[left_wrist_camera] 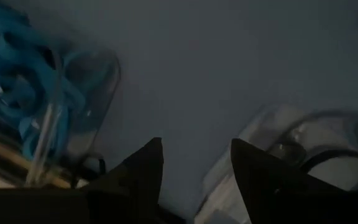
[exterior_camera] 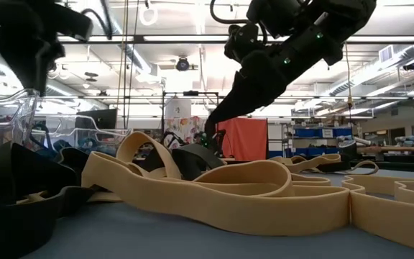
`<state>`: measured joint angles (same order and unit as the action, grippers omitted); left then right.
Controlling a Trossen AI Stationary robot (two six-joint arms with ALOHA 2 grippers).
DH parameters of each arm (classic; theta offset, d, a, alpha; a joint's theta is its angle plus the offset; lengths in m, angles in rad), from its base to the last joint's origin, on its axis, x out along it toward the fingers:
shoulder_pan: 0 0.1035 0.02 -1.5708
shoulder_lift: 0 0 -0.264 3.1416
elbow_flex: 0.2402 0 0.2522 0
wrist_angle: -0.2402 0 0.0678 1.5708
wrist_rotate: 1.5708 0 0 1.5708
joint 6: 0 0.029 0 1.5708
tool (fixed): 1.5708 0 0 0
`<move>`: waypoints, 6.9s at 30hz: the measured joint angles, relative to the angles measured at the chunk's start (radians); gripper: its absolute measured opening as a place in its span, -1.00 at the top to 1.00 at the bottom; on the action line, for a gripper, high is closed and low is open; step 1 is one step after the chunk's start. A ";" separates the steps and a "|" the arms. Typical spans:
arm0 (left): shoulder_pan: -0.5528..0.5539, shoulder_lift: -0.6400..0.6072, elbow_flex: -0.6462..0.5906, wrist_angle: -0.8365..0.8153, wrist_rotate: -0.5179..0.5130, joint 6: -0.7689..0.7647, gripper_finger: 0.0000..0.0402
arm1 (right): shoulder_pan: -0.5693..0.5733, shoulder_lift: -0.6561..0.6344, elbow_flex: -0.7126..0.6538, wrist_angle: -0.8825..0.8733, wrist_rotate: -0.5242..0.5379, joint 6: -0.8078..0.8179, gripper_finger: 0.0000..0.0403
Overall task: Sort rubber bands into baskets
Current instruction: Put the black rubber band into the bottom left transparent bin
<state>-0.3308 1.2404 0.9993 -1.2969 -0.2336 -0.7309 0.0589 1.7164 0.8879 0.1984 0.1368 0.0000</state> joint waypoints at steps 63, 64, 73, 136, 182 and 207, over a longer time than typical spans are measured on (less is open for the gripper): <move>0.785 0.410 -0.020 0.917 0.164 0.764 0.04 | -0.002 0.000 0.000 -0.067 0.000 0.027 0.12; 0.790 0.436 -0.005 0.913 0.161 0.767 0.04 | -0.002 0.000 0.000 -0.069 0.000 0.027 0.12; 0.808 0.584 0.112 0.832 0.010 0.779 0.09 | -0.002 0.000 0.000 -0.093 0.000 0.027 0.14; 0.291 0.085 0.187 0.301 -0.117 0.316 0.98 | -0.002 0.000 0.000 -0.123 0.000 0.050 0.14; 0.353 0.126 0.255 0.894 -0.530 0.722 0.98 | -0.001 0.000 0.000 -0.137 -0.001 0.060 0.14; 0.376 0.092 0.287 0.544 -0.305 0.535 0.99 | -0.002 0.000 0.000 -0.173 -0.002 0.057 0.14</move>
<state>0.0448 1.3325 1.2860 -0.7533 -0.5383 -0.1955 0.0566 1.7164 0.8879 0.0254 0.1352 0.0570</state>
